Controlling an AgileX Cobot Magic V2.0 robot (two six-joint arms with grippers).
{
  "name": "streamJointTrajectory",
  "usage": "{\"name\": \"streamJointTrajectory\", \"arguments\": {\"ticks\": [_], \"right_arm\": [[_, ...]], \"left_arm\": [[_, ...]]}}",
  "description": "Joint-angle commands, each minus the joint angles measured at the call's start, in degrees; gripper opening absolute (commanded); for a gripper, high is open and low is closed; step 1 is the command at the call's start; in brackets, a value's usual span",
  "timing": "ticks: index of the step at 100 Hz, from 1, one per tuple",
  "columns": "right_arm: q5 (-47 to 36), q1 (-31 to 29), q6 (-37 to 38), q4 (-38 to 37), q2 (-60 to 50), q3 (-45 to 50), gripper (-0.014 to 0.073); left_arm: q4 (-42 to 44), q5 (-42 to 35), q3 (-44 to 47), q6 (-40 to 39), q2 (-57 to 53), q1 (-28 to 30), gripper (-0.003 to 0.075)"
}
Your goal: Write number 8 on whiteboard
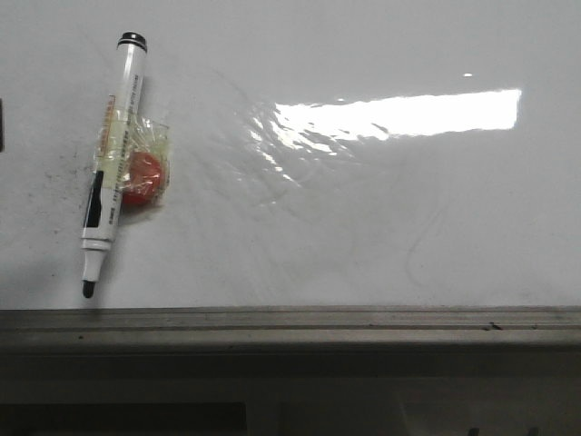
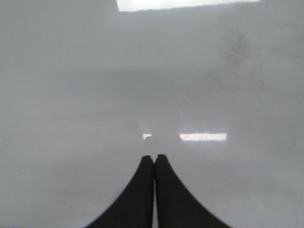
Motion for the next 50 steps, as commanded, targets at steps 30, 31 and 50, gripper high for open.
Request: {"name": "streamJointTrajectory", "arguments": {"ticks": [30, 31, 50], "right_arm": [[-4.08, -0.02, -0.41, 0.00, 1.13, -2.12, -0.0064], [-4.08, -0.02, -0.41, 0.00, 1.13, -2.12, -0.0064], [-4.08, -0.02, -0.41, 0.00, 1.13, -2.12, -0.0064]], "left_arm": [[-1.02, -20.30, -2.28, -0.48, 16.74, -7.09, 0.0410], [-1.02, -20.62, -2.28, -0.48, 17.01, -7.09, 0.0410], [-3.87, -23.51, -2.28, -0.51, 23.36, -7.19, 0.0396]]}}
